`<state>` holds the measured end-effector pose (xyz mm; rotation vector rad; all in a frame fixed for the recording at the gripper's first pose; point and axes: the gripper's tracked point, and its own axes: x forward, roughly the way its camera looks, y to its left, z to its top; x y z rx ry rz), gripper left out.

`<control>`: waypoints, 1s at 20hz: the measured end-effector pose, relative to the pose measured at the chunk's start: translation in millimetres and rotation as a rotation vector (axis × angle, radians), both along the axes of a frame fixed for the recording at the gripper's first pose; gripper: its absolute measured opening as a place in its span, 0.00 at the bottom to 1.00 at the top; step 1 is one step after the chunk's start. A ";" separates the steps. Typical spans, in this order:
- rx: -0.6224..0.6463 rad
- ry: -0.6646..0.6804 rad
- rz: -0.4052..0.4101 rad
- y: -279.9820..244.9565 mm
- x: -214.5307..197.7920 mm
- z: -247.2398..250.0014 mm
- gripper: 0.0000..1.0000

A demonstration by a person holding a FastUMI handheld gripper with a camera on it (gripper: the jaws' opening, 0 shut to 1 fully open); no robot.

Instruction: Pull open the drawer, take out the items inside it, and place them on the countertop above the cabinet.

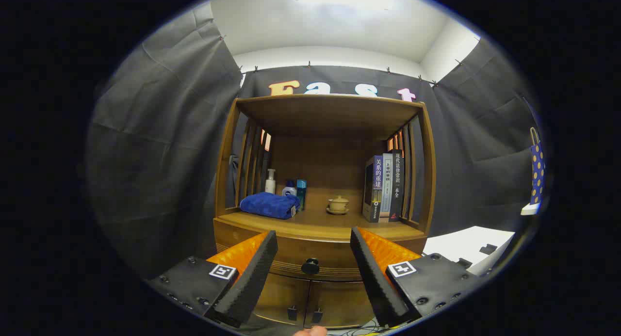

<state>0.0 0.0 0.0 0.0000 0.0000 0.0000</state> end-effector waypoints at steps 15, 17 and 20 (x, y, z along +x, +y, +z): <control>-0.007 0.012 -0.010 -3.0 2.5 9.1 0.98; -0.005 0.021 -0.008 -5.3 4.4 7.5 0.98; 0.001 0.028 -0.003 -5.7 6.7 6.1 0.98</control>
